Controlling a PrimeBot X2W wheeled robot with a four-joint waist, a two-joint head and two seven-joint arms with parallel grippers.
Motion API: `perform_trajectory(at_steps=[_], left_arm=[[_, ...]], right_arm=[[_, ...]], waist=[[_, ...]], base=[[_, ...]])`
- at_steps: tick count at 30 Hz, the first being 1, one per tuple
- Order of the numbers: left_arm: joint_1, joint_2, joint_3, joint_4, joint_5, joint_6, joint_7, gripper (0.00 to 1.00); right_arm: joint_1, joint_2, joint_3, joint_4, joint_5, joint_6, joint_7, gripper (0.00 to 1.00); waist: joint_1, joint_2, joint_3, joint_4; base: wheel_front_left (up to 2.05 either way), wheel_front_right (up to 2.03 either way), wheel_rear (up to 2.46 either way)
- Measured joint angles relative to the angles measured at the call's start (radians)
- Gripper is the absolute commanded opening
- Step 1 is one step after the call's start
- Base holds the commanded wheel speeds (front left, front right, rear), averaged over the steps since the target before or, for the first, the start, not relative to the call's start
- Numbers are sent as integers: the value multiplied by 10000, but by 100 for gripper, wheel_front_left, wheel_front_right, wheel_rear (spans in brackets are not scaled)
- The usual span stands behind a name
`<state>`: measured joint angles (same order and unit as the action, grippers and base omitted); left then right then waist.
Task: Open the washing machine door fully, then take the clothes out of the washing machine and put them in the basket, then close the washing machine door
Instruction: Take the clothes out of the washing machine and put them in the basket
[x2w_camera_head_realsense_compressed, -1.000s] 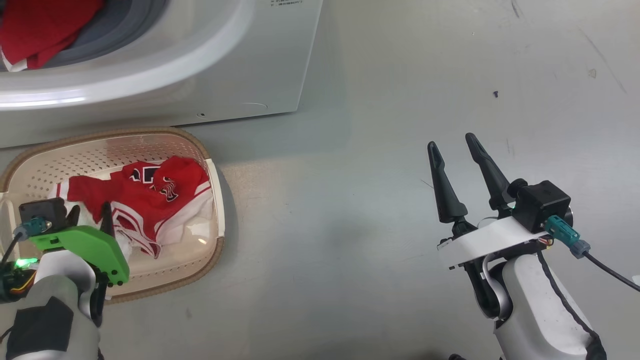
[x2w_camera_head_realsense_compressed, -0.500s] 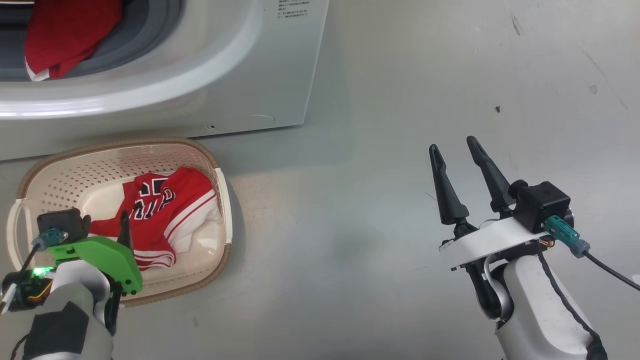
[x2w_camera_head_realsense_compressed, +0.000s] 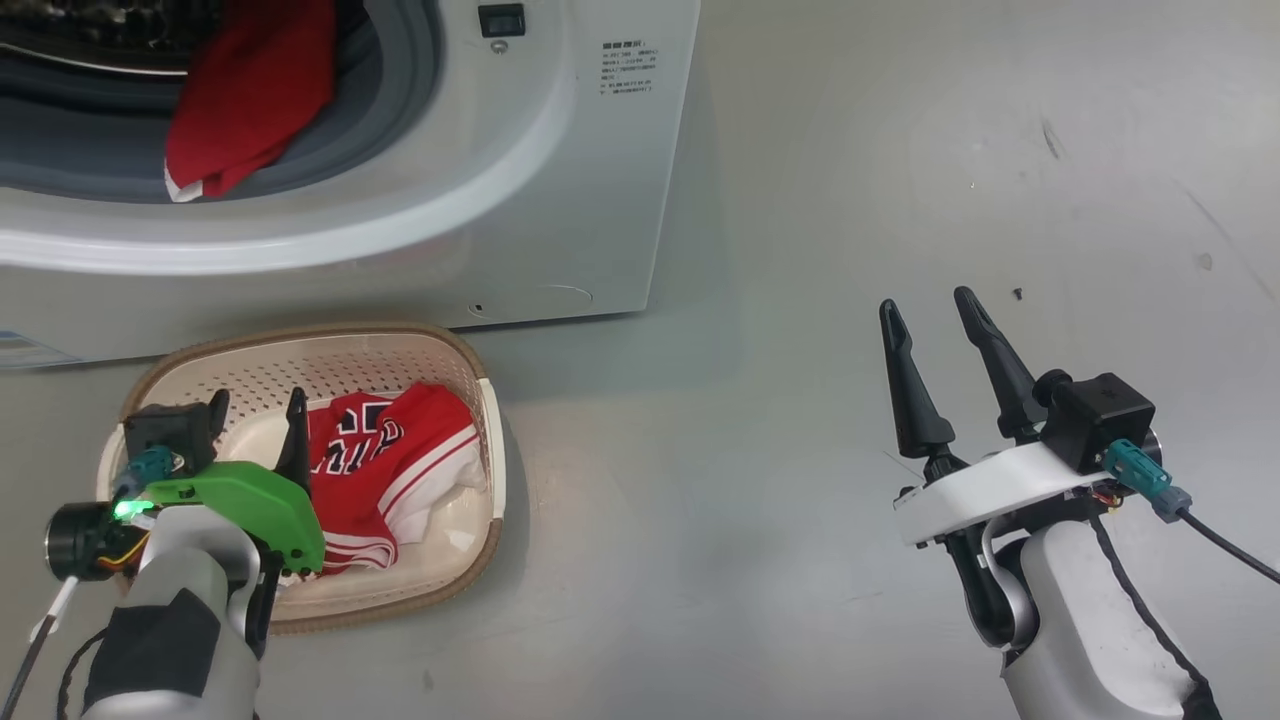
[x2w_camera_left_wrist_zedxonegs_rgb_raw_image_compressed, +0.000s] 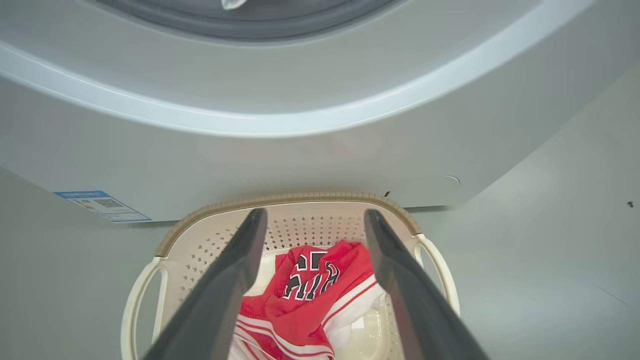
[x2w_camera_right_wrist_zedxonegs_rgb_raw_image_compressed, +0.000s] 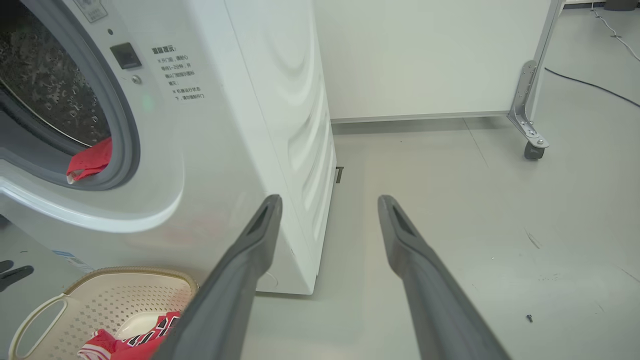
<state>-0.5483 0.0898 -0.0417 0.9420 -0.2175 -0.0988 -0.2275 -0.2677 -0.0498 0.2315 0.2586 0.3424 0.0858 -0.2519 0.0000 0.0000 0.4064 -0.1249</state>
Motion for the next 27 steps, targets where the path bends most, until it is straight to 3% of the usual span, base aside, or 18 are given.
perform_trajectory(at_steps=[16, 27], left_arm=[[453, -157, -405, -1223, 105, -207, -217, 100], [1395, -161, -502, -2986, 384, -209, -234, 100]], right_arm=[[692, 2, -359, 119, 272, 13, 0, 100], [1207, 8, -405, 127, 345, 88, 0, 100]], waist=[[0, 0, -1533, 517], [0, 0, -2388, 689]], base=[[0, 0, 0], [0, 0, 0]])
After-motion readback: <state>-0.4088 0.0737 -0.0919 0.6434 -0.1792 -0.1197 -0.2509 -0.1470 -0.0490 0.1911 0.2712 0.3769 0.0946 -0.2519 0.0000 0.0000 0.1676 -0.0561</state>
